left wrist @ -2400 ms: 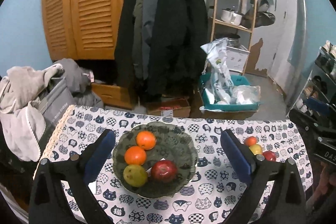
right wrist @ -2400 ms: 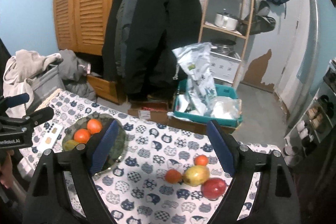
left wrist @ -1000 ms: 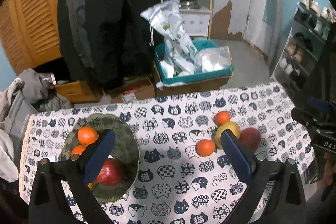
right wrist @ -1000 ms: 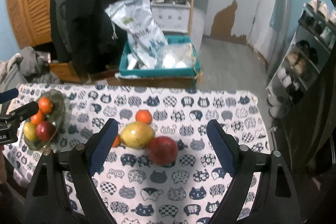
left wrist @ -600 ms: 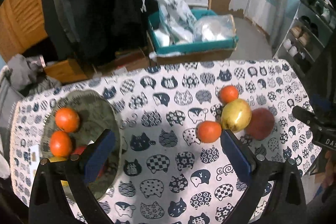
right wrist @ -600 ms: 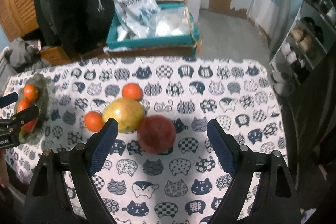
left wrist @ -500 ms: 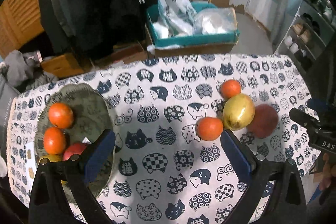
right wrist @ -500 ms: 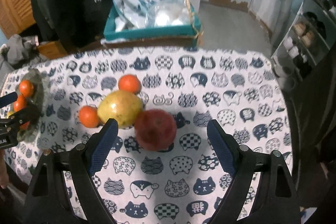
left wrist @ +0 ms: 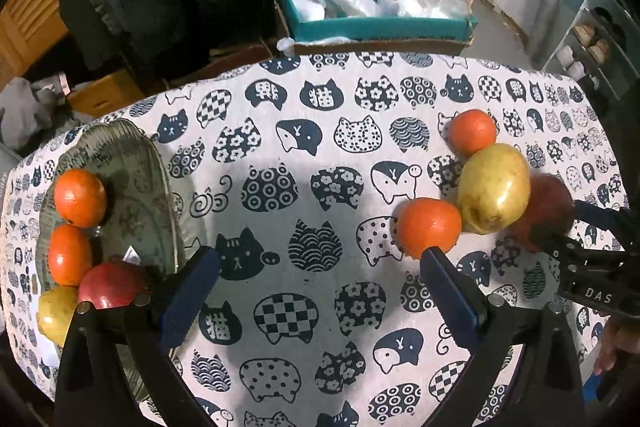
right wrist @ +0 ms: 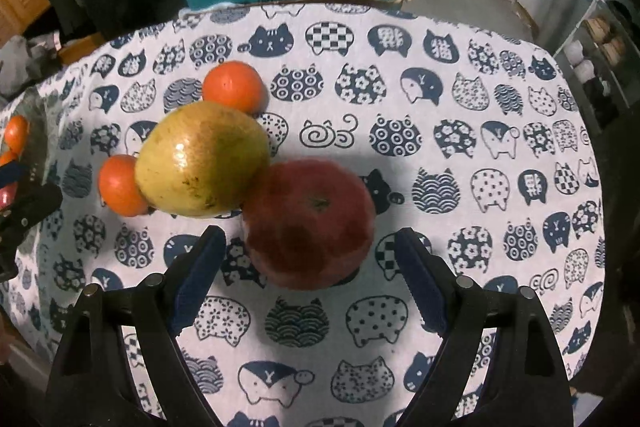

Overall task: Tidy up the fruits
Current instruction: 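Grasp an orange with the left tool while the right tool grasps a red apple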

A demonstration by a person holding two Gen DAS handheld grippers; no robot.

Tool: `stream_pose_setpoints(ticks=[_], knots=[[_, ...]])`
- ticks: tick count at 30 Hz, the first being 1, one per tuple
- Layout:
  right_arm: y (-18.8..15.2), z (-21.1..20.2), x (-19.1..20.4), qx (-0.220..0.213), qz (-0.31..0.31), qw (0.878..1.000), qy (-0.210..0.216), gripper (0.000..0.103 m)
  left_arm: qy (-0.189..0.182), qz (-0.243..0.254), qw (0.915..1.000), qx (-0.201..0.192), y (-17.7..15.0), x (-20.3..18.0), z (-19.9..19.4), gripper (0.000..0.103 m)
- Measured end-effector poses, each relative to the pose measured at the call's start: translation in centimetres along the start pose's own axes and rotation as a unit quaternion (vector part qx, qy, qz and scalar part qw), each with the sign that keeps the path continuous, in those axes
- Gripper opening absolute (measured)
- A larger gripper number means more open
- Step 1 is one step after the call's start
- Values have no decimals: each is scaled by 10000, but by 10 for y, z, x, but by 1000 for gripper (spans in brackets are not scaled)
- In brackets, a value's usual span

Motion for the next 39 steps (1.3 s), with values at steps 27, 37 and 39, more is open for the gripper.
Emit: stream_pose_setpoints(ticks=[27,37,39], knots=[[-8,11,-38,-106,559,9983,-120,74,-438,505,9975,251,6,-68,40,100],[-7,4,-41,-186,577,9981,-121,74,-751,434,9954,400,1,-80,49,48],[-8,2,-41,-204,555,9982,-114,74,-760,438,9954,383,1,-80,48,47]])
Point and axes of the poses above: each gripper's, at about its wrist camera, not at the fingertips, and z roughly the way its jaws point, x to its left, y to its top, the point moved 8 cm from there along z, roughly the way its jaws point, and after that the axes turned 6 degrees about -x, right-handed, at the moved point
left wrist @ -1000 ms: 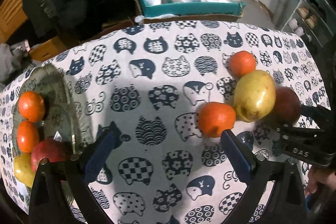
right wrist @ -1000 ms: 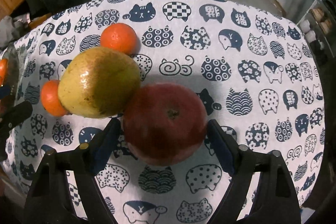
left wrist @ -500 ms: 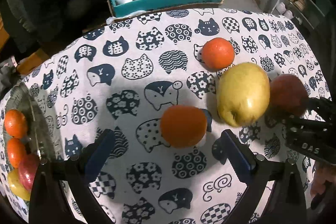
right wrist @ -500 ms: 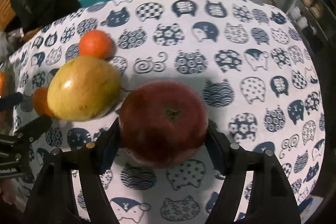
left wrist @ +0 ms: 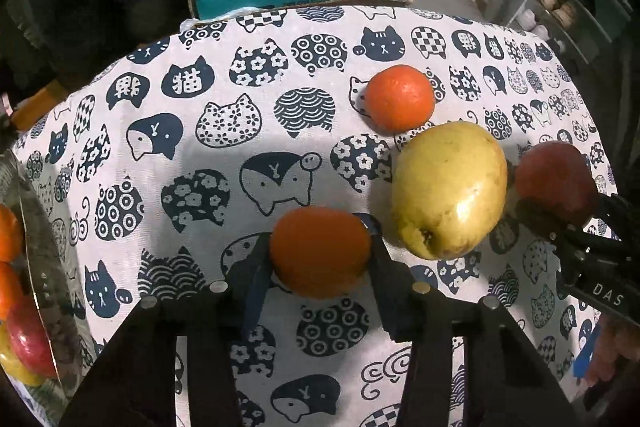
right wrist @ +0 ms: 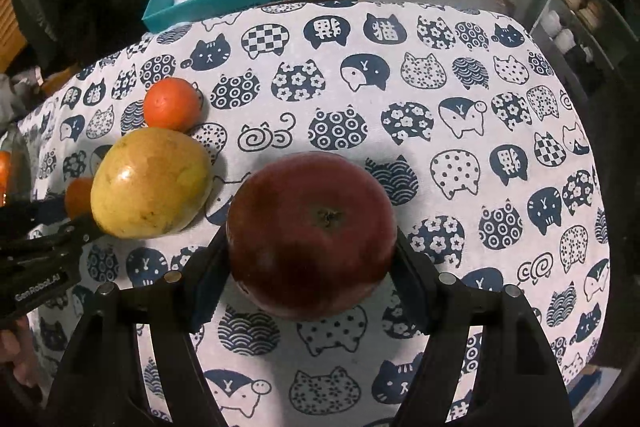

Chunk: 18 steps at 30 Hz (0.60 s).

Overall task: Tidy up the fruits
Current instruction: 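Grasp an orange with the left tool while the right tool grasps a red apple, then lift the orange with the left tool while the right tool carries the apple toward the bowl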

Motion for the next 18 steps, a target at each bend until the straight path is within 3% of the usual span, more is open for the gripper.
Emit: stream_pose_setpoints(ticks=[6,18], knots=[[4,-4,6,-86,-86,9999,-7,74,14,-1,10000,-97,1,0,-4,46],[21,-40,12,-533,-192,9984,21,74,77,-49,9980,-626,14,5,-49,46]])
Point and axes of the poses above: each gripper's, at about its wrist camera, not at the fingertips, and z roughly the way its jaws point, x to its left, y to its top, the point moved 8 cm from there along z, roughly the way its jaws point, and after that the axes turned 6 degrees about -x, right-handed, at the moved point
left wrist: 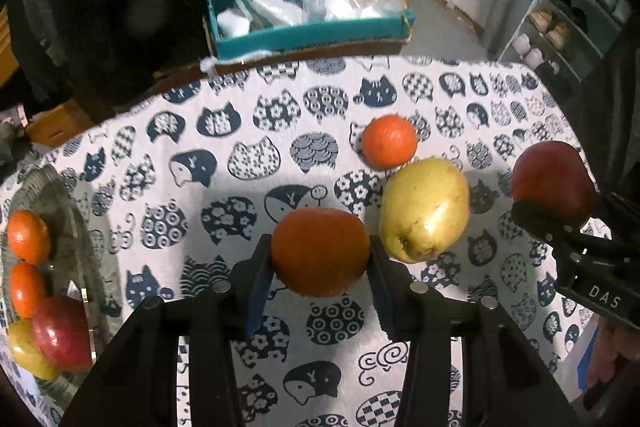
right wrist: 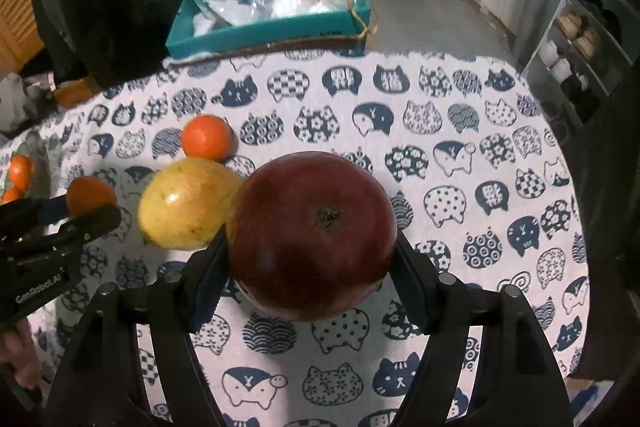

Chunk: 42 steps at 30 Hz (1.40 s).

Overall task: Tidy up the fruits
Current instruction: 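Lift the orange with the left tool while the right tool carries the apple toward the bowl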

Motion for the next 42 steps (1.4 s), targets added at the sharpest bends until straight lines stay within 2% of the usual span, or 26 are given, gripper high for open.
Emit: stream_pose_setpoints(ticks=[15,23,42], knots=[[29,-54,17,-656,-208,9976,-64,74,84,-46,9975,-693,24,7,-72,46],[40,-89,29,-1007,-303,9944,52,74,-32,-123,9948,-1008,31,11,-111,46],[64,-158,69,-1659,-562,9838,373,74,203,-207,9853,-1683,38,39,-186,46]])
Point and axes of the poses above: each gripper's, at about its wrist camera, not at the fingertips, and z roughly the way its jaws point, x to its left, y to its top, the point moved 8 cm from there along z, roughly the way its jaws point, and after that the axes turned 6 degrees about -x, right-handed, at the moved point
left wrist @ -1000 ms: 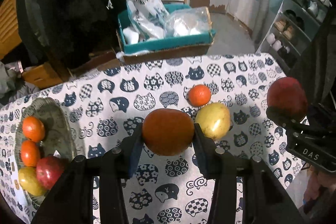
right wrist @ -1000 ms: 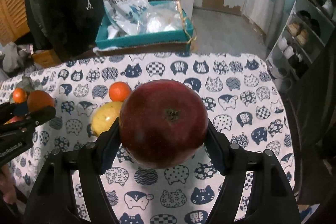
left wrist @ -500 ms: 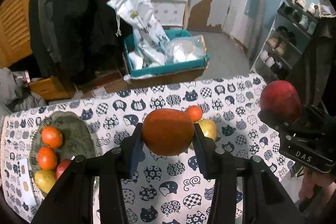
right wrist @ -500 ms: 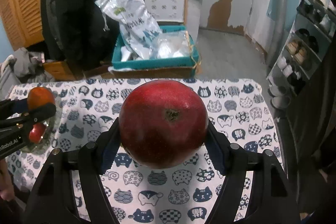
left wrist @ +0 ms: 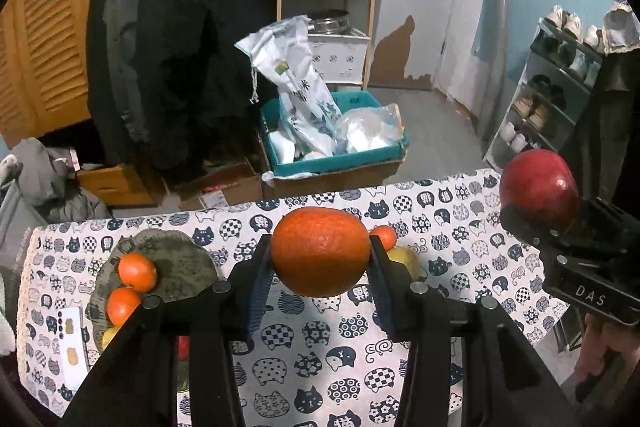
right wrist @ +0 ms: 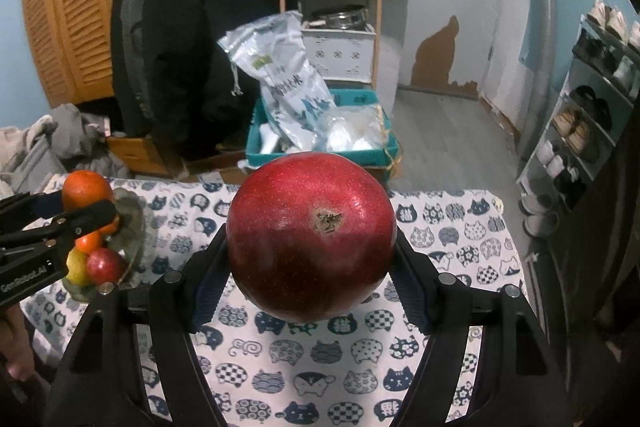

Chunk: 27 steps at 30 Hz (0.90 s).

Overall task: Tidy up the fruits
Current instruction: 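Lift the orange with the left tool while the right tool carries the apple toward the bowl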

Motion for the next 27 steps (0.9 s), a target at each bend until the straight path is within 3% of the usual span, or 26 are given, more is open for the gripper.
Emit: stream_pose_setpoints(ticks=[11,27], knots=[[18,-4,39,-132,-168,9994,290,74,177,-170,9996,-160,2,30,-17,46],[27,28,120,73,-454,9950,885,74,587,-675,9960,-68,-15,101,-23,46]])
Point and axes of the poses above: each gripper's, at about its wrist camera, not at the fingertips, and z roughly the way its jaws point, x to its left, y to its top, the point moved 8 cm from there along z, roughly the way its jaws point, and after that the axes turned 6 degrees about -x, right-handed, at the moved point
